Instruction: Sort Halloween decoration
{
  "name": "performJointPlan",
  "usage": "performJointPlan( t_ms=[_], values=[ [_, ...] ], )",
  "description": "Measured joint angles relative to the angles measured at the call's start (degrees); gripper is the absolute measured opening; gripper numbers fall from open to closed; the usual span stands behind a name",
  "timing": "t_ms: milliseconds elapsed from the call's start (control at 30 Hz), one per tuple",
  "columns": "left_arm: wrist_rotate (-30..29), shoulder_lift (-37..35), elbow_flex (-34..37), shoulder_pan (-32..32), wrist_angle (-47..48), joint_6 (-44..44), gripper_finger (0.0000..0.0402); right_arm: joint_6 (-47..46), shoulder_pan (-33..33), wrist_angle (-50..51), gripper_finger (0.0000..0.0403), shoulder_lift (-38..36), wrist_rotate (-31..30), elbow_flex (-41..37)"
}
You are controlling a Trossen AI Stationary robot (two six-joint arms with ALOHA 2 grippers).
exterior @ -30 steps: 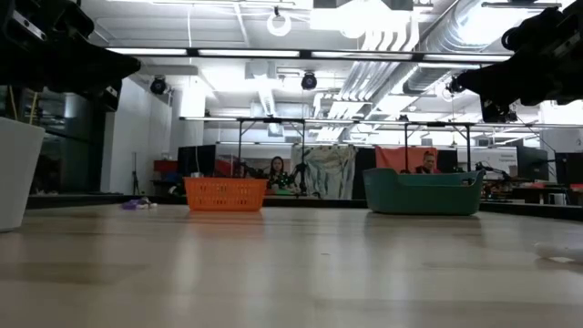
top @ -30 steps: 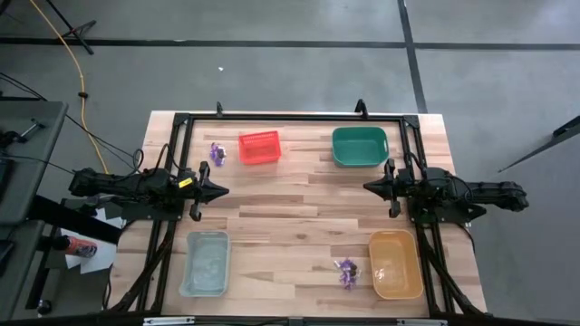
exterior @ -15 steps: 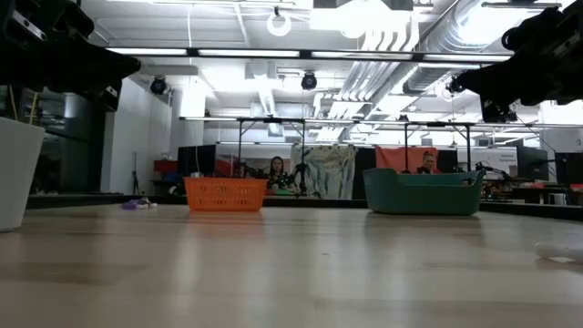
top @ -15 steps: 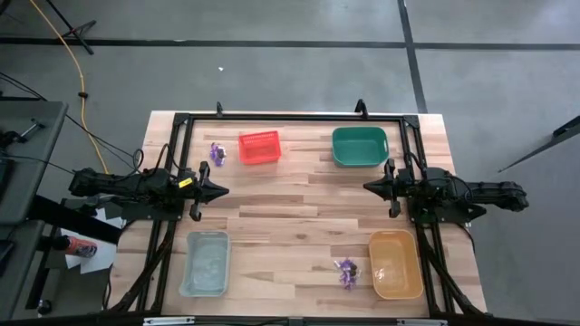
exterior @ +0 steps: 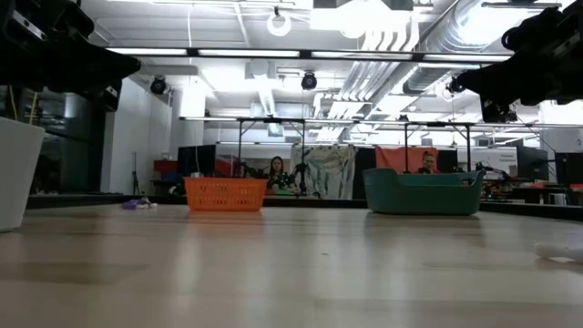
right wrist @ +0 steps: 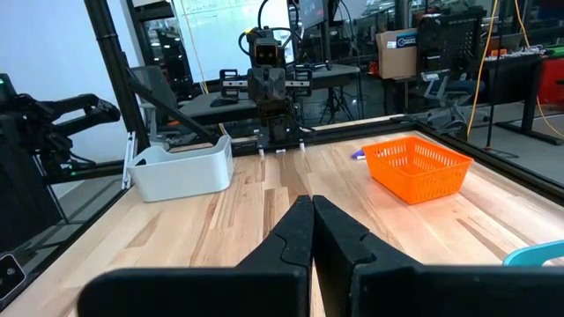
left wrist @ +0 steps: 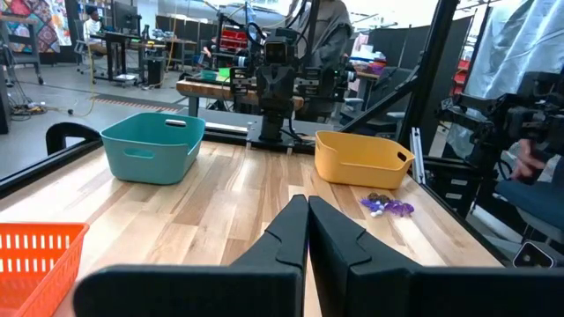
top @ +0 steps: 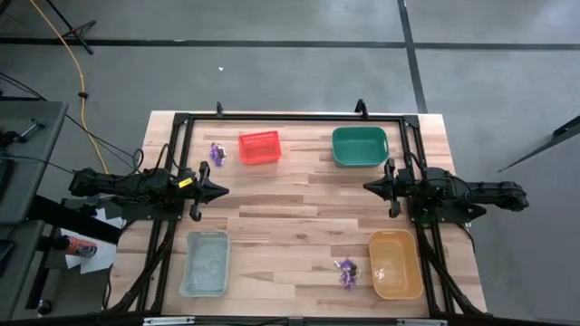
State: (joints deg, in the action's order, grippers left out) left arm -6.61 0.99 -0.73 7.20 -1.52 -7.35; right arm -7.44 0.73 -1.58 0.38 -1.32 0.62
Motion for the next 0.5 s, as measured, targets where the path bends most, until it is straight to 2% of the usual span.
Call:
performJointPlan(
  t_ms=[67, 167, 367, 500],
  values=[
    [0.0, 0.0, 0.0, 0.0, 0.0, 0.0, 0.0000, -0.8, 0.0, -3.4, 0.0000, 0.0, -1.3, 0.0],
    [0.0, 0.0, 0.0, 0.0, 0.0, 0.0, 0.0000, -7.7, 0.0, -10.3, 0.0000, 0.0, -2.9, 0.0],
    [0.0, 0.0, 0.0, 0.0, 0.0, 0.0, 0.0000, -31.2, 0.0, -22.7, 0.0000, 0.1, -14.1, 0.0],
    [0.0, 0.0, 0.0, 0.0, 0.0, 0.0, 0.0000, -33.5, -0.1, -31.9, 0.0000, 2.1, -14.4, 0.0]
  ],
)
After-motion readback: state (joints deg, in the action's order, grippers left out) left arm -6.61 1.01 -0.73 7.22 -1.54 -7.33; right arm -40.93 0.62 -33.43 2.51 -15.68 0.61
